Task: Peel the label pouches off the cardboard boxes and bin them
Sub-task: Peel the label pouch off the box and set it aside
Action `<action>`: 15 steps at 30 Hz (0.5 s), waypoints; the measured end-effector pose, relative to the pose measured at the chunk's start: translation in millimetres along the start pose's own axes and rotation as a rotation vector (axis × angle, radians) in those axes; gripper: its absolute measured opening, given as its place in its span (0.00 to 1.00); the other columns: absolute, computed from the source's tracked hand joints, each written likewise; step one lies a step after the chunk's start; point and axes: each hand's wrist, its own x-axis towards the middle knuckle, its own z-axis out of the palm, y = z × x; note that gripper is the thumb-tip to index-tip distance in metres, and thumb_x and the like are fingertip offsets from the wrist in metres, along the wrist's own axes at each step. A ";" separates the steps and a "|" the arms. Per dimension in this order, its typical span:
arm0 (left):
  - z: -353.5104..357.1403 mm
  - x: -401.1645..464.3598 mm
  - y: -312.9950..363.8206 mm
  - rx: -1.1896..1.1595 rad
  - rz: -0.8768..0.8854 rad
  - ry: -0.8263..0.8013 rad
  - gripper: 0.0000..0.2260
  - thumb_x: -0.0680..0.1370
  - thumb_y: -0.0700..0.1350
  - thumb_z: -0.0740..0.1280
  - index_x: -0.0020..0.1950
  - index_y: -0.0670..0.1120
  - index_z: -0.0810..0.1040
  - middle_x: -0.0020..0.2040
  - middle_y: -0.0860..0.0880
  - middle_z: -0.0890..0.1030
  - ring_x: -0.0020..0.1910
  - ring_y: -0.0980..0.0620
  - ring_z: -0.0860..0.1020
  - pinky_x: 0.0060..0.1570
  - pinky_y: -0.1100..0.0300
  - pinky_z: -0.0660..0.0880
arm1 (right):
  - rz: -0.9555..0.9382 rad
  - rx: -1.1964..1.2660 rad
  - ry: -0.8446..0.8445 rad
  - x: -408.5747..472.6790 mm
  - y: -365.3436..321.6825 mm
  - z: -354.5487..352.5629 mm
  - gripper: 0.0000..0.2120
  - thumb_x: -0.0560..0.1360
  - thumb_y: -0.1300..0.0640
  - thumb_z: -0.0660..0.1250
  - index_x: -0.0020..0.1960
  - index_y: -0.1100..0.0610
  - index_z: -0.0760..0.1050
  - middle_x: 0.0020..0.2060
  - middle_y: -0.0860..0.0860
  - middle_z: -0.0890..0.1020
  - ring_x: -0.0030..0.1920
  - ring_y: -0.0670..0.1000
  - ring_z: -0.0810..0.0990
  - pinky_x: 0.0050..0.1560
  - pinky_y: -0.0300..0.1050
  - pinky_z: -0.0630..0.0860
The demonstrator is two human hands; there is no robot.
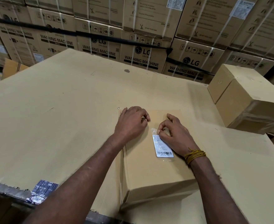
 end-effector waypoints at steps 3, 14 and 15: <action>0.1 -0.6 1.0 0.009 0.003 0.000 0.09 0.77 0.43 0.61 0.46 0.58 0.75 0.57 0.55 0.78 0.63 0.55 0.72 0.73 0.51 0.57 | 0.023 0.001 0.024 -3.6 2.9 0.0 0.08 0.77 0.44 0.65 0.55 0.41 0.73 0.78 0.47 0.59 0.76 0.49 0.60 0.71 0.51 0.62; 0.2 -1.2 1.9 0.012 0.008 0.010 0.09 0.77 0.43 0.62 0.47 0.56 0.77 0.56 0.55 0.78 0.62 0.55 0.72 0.72 0.52 0.57 | 0.061 0.012 0.052 -8.8 1.0 -1.6 0.09 0.77 0.42 0.66 0.55 0.42 0.73 0.78 0.49 0.59 0.77 0.49 0.58 0.69 0.50 0.61; 0.4 -1.4 2.0 0.011 0.009 0.011 0.09 0.77 0.43 0.62 0.47 0.56 0.77 0.56 0.55 0.78 0.62 0.55 0.72 0.72 0.52 0.57 | 0.067 0.016 0.058 -8.7 0.8 -1.5 0.08 0.76 0.42 0.66 0.52 0.44 0.73 0.77 0.49 0.60 0.77 0.49 0.59 0.68 0.49 0.62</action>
